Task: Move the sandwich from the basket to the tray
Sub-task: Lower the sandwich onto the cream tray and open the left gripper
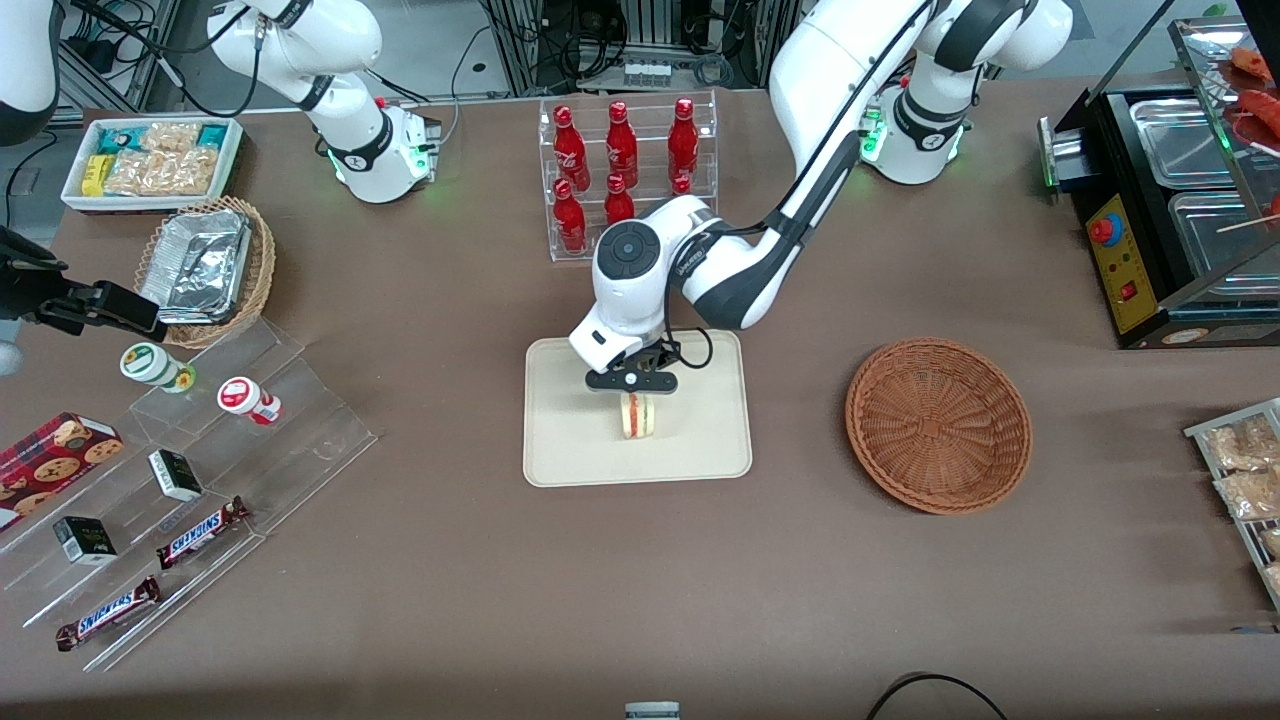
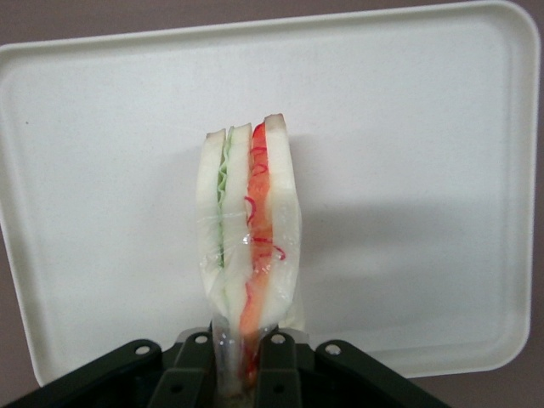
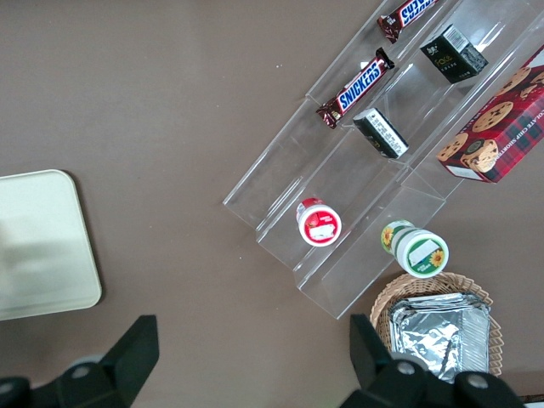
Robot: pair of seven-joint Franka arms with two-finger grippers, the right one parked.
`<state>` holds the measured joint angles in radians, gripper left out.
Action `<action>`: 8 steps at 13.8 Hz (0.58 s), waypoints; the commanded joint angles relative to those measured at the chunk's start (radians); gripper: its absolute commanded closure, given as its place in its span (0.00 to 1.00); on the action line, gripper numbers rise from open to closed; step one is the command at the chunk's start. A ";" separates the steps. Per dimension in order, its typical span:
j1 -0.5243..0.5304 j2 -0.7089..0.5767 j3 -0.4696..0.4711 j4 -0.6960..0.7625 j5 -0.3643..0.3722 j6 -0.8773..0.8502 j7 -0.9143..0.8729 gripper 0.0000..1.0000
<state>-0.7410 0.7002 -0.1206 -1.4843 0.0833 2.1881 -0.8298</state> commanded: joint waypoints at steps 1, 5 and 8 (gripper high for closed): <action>-0.021 0.015 0.012 0.003 0.013 -0.008 0.011 1.00; -0.021 0.038 0.012 -0.001 0.016 -0.001 0.012 1.00; -0.021 0.053 0.012 0.006 0.013 0.001 0.009 0.63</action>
<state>-0.7500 0.7423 -0.1205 -1.4897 0.0881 2.1894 -0.8266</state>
